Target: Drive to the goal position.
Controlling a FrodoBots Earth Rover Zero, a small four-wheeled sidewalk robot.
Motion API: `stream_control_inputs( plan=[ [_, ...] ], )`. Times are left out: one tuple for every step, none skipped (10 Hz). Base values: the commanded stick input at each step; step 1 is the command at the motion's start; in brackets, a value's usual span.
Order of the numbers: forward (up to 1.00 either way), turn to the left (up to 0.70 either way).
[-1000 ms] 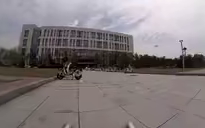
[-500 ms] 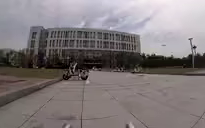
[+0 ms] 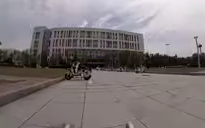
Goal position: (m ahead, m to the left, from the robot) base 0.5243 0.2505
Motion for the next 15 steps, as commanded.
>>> stream_control_inputs(
  plan=[
    [0.45,0.0],
    [0.45,0.0],
    [0.45,0.0],
    [0.45,0.0],
    [0.45,0.0],
    [0.45,0.0],
    [0.45,0.0],
    [0.45,0.0],
    [0.45,0.0],
    [0.45,0.0],
    [0.45,0.0],
    [0.45,0.0],
    [0.45,0.0],
    [0.45,0.0],
    [0.45,0.0]
  ],
)
